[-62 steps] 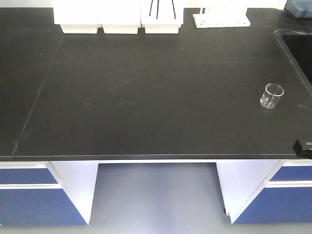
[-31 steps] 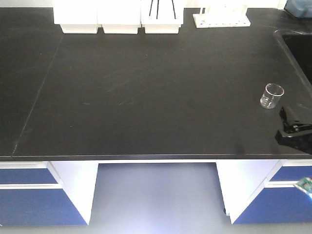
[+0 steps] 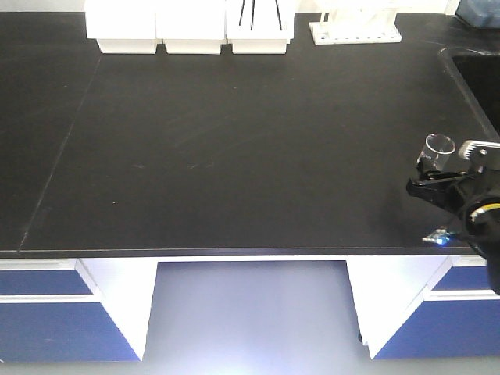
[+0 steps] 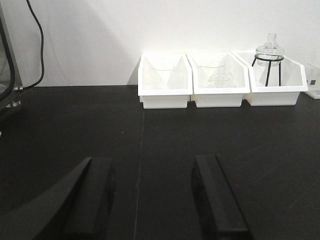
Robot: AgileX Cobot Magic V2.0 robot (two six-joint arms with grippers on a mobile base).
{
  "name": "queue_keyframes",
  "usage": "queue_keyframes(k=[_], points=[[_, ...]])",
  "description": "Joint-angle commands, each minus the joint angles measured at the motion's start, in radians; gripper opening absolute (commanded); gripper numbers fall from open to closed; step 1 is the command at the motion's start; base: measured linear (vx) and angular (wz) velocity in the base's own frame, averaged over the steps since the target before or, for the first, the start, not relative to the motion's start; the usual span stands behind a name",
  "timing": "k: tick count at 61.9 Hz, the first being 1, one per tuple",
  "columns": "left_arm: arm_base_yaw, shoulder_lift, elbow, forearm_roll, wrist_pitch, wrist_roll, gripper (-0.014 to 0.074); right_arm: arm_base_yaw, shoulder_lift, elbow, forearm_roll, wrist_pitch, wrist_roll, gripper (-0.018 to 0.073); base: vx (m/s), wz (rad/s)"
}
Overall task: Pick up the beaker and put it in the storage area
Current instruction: 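Reach the right gripper to the clear glass beaker and close around it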
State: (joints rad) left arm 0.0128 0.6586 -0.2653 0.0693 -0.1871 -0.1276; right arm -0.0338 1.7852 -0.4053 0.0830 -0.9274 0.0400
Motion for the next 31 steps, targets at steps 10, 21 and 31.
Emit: queue_keyframes(k=[10,21,31], points=[[-0.008,0.001,-0.031,-0.005,-0.092,-0.007,0.0478,-0.002,0.079,-0.085,0.045,-0.113,-0.016,0.059,0.0,0.0],[-0.008,0.001,-0.031,-0.005,-0.095,-0.007,0.0478,-0.002,0.144,-0.136,0.082,-0.124,-0.059,0.0589,0.0,0.0],[-0.008,0.001,-0.031,-0.005,-0.095,-0.007,0.0478,-0.003,0.197,-0.2,0.085,-0.119,-0.058,0.0589,0.0,0.0]])
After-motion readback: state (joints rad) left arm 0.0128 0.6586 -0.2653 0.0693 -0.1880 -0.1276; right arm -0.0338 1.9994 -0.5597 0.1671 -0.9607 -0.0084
